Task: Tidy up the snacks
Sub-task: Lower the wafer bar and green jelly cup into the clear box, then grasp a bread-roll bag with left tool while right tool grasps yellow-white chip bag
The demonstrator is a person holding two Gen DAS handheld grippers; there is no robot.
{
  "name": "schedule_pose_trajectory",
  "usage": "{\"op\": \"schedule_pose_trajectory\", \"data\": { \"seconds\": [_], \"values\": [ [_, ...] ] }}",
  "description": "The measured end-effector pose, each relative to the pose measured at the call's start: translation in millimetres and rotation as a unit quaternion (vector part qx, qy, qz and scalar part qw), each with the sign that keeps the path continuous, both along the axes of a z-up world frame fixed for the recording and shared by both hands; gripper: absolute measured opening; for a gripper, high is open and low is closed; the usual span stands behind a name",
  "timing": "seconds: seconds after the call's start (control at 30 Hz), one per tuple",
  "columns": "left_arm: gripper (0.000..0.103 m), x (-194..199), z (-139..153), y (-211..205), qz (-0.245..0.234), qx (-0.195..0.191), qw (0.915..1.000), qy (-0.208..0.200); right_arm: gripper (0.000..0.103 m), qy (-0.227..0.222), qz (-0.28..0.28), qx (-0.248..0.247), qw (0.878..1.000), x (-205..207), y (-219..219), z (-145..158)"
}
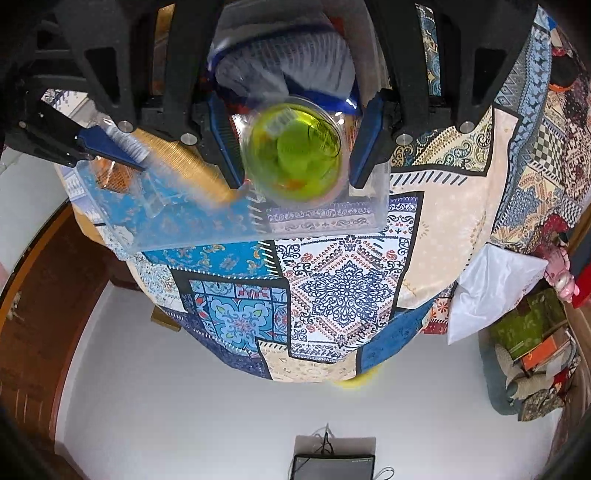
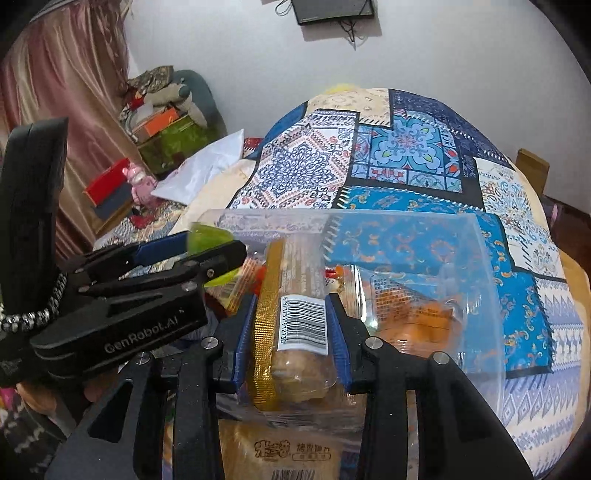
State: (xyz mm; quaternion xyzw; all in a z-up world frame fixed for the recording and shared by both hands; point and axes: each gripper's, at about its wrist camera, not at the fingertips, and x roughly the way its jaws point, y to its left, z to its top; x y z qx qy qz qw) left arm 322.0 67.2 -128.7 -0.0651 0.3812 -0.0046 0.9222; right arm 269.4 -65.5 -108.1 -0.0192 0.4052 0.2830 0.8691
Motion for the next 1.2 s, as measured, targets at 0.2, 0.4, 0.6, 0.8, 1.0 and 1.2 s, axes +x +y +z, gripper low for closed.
{"op": "schedule_pose_trajectory", "data": {
  "seconds": [0.2, 0.4, 0.6, 0.8, 1.0, 1.2],
  "values": [
    [0.058, -20.1, 15.7, 0.4, -0.004, 0.000, 0.9999, -0.011, 0.037, -0.009, -0.002, -0.003, 1.000, -10.6, -6.6, 10.7],
    [0.058, -52.8, 36.8, 1.4, -0.006, 0.002, 0.9997, -0.024, 0.037, -0.030, -0.009, 0.001, 0.999, -32.6, -23.7, 33.2],
    [0.059, -87.8, 38.4, -1.1, -0.011, 0.004, 0.9998, -0.013, 0.039, -0.048, -0.032, -0.001, 0.998, -55.7, -53.8, 49.1],
    [0.064, -117.2, 20.1, -7.9, -0.020, 0.010, 0.9997, 0.012, 0.047, -0.048, -0.064, -0.016, 0.997, -78.8, -89.9, 43.2],
    [0.065, -130.5, -6.0, -21.7, -0.039, -0.002, 0.9980, 0.050, 0.051, -0.014, -0.094, -0.027, 0.995, -91.5, -119.8, 19.8],
    [0.084, -133.7, -19.1, -45.6, -0.072, 0.000, 0.9959, 0.056, 0.052, 0.043, -0.116, -0.021, 0.992, -98.8, -142.9, -12.2]
  ]
}}
